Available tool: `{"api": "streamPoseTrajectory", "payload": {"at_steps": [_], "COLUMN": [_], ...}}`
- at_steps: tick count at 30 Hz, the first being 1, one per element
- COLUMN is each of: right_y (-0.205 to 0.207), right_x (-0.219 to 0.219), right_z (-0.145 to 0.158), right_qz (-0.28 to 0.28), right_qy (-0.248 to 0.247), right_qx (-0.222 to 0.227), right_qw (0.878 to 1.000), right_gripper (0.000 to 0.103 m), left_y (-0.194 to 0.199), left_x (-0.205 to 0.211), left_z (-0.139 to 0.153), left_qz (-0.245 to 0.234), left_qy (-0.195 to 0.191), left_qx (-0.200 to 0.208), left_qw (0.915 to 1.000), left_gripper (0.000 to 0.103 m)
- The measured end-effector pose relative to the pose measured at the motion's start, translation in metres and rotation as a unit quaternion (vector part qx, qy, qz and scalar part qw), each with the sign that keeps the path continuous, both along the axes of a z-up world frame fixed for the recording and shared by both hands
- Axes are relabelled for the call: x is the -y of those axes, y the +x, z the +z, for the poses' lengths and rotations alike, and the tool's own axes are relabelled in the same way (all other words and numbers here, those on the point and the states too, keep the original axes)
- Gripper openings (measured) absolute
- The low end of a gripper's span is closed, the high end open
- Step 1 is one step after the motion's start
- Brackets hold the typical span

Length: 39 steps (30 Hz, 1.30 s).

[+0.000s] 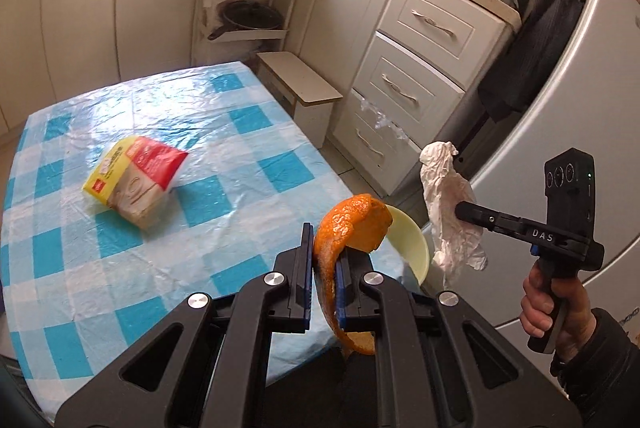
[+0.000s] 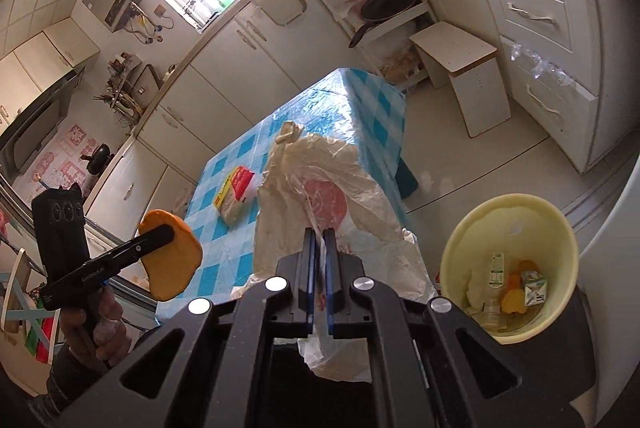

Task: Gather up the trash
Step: 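Carry peel and bag to the yellow bucket and open both grippers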

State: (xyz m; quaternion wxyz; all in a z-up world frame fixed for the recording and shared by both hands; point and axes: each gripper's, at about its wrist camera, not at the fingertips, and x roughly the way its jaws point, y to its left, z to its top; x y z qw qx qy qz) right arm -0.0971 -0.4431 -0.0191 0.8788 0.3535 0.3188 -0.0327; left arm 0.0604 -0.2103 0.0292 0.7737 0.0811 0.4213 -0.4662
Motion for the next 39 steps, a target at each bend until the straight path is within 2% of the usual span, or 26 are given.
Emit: {"api": "streamPoseTrajectory", "payload": {"at_steps": [7, 17, 26, 33, 38, 39], "right_y": [-0.023, -0.042, -0.053, -0.05, -0.042, -0.04], "right_x": [0.021, 0.046, 0.068, 0.084, 0.095, 0.097], "right_z": [-0.021, -0.051, -0.079, -0.103, -0.125, -0.13], "right_qz": [-0.029, -0.059, -0.085, -0.106, -0.117, -0.12], "right_qy": [0.006, 0.003, 0.014, 0.01, 0.008, 0.009], "right_qx": [-0.014, -0.045, -0.076, -0.105, -0.138, -0.148], "right_qw": [0.999, 0.997, 0.993, 0.989, 0.983, 0.982], "right_gripper": [0.005, 0.005, 0.006, 0.007, 0.012, 0.026], "left_y": [-0.038, -0.086, -0.102, -0.097, -0.088, -0.087], "left_x": [0.061, 0.135, 0.178, 0.219, 0.254, 0.261], "left_z": [0.005, -0.002, -0.018, -0.041, -0.068, -0.075], "left_qz": [-0.056, -0.127, -0.162, -0.177, -0.184, -0.184], "left_qy": [0.023, 0.061, 0.084, 0.109, 0.142, 0.152], "left_qx": [0.029, 0.069, 0.081, 0.065, 0.041, 0.036], "left_qw": [0.9977, 0.9875, 0.9798, 0.9761, 0.9719, 0.9704], "left_gripper": [0.008, 0.008, 0.008, 0.008, 0.009, 0.009]}}
